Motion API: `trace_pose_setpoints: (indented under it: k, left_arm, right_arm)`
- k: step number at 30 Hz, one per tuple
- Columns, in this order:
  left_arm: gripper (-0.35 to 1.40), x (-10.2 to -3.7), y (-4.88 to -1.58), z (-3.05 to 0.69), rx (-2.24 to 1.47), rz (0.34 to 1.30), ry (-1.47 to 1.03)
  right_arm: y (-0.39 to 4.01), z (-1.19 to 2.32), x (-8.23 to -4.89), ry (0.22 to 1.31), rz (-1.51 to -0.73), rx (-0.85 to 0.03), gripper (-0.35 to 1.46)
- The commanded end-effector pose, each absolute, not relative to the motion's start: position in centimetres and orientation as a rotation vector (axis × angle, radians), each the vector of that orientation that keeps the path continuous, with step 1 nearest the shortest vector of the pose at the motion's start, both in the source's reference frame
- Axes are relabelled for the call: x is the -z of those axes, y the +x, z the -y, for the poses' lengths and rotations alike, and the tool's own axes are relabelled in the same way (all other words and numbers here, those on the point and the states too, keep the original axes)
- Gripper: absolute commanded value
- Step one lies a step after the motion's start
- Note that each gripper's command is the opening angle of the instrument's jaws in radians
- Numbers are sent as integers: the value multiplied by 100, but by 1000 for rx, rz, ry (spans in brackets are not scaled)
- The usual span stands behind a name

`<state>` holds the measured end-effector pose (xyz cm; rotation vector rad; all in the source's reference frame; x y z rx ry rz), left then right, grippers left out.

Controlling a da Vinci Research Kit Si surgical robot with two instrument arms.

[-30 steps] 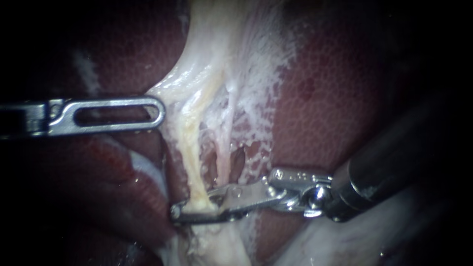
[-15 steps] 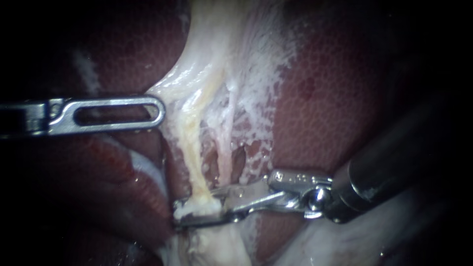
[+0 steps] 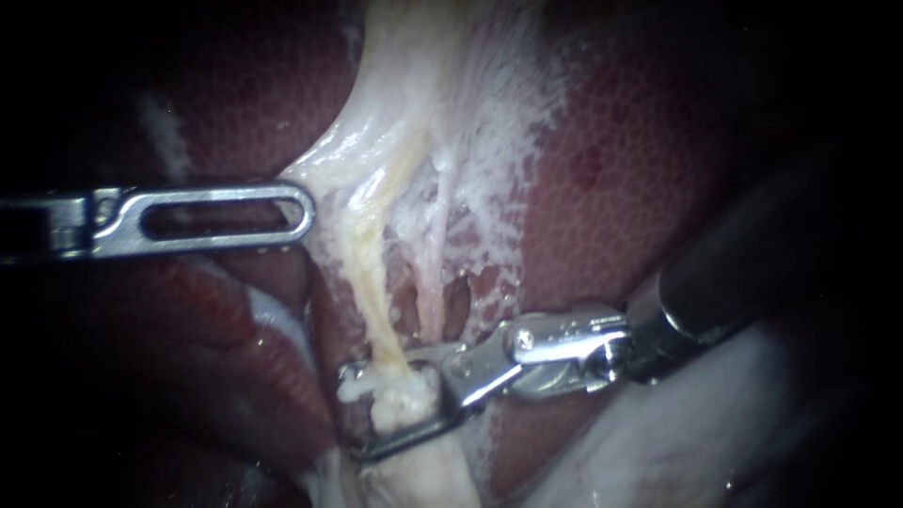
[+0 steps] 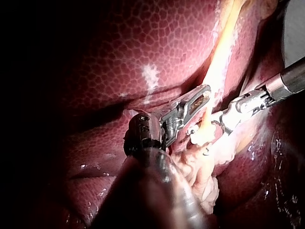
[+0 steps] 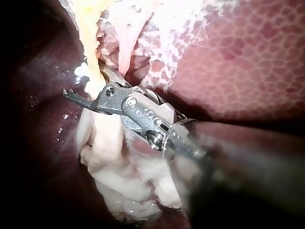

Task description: Going back first clip left tube

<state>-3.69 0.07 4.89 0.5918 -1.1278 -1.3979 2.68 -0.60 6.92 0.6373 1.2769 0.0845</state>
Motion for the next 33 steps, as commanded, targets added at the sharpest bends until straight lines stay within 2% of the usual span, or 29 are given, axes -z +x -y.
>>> trace_pose_setpoints:
  k: [1,12,18,33]
  left_arm:
    - [-35,-489,-369,-7,1398,1128,592]
    - [-35,-490,-369,-7,1398,1128,592]
    - [-35,-491,-368,-7,1397,1128,592]
    - [-35,-495,-367,-8,1396,1125,592]
  right_arm:
    - [267,59,-691,629,-1279,-78,58]
    - [255,58,-687,619,-1289,-72,60]
    - [223,47,-676,610,-1287,-85,60]
    - [119,-12,-617,526,-1295,-137,60]
